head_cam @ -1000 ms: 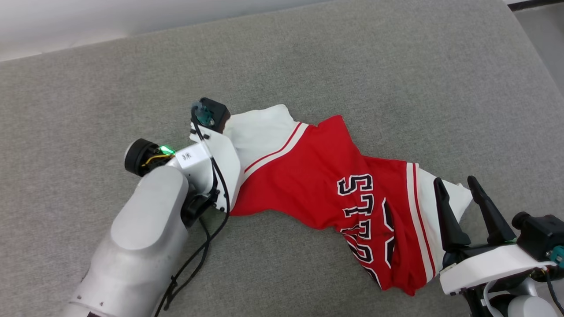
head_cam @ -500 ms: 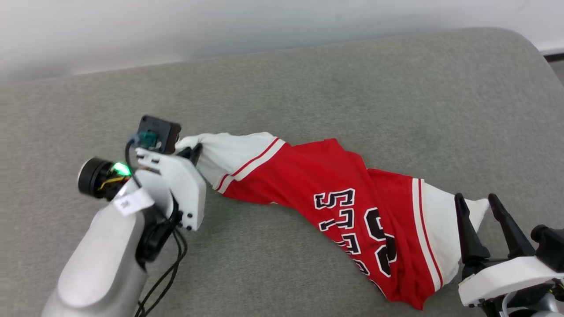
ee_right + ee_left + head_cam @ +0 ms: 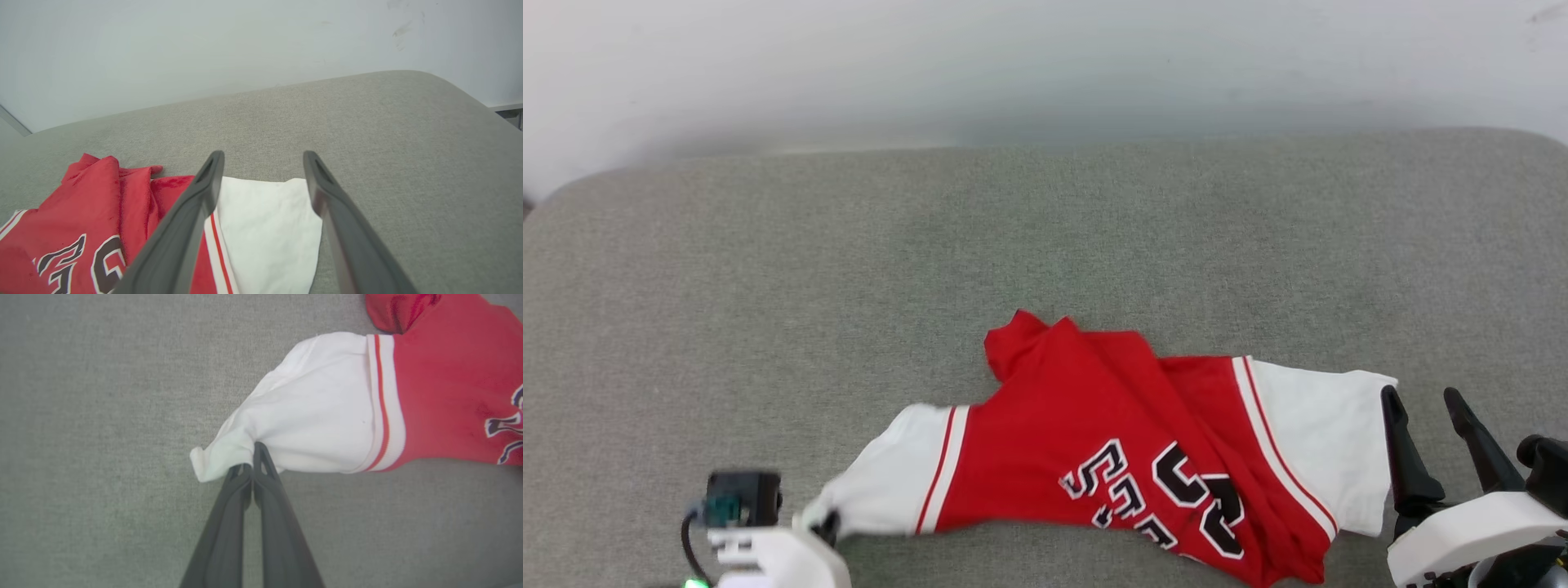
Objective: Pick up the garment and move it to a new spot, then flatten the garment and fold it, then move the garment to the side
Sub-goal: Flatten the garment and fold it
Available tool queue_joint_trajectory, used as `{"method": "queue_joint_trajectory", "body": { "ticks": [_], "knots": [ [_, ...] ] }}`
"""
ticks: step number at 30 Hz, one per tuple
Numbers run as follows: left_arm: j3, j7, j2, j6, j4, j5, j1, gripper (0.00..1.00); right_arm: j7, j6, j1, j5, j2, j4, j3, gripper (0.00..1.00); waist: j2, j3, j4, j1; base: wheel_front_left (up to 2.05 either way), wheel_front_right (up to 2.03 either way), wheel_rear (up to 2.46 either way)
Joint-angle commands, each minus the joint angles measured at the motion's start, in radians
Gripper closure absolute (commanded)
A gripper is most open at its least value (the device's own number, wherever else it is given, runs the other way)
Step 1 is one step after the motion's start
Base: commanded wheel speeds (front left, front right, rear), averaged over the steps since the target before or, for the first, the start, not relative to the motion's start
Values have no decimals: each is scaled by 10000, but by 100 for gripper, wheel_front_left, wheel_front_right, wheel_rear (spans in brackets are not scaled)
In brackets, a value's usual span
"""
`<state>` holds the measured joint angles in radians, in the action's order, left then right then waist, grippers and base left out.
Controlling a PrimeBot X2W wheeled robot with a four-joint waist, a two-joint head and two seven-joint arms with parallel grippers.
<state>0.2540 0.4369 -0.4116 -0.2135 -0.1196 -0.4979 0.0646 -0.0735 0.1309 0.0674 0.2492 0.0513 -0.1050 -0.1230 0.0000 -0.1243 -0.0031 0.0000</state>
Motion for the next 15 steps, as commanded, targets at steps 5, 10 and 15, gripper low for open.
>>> {"method": "queue_joint_trajectory", "body": {
  "ticks": [5, 10, 15],
  "knots": [
    [-187, -255, 433, -232, 505, -618, 1217, 100, -153, -3, 192, -133, -14, -176, 34, 0, 0, 250, 89, 0, 0, 0, 0],
    [-131, -788, 862, 26, 1454, -968, 1480, 0, -325, -3, 364, -255, -14, -444, 116, 0, 0, 566, 43, 0, 0, 0, 0],
    [-253, -2069, 949, 185, 1536, -592, 1041, 0, -461, -3, 530, -278, -14, -708, 115, 0, 0, 878, -17, 0, 0, 0, 0]
  ]
}}
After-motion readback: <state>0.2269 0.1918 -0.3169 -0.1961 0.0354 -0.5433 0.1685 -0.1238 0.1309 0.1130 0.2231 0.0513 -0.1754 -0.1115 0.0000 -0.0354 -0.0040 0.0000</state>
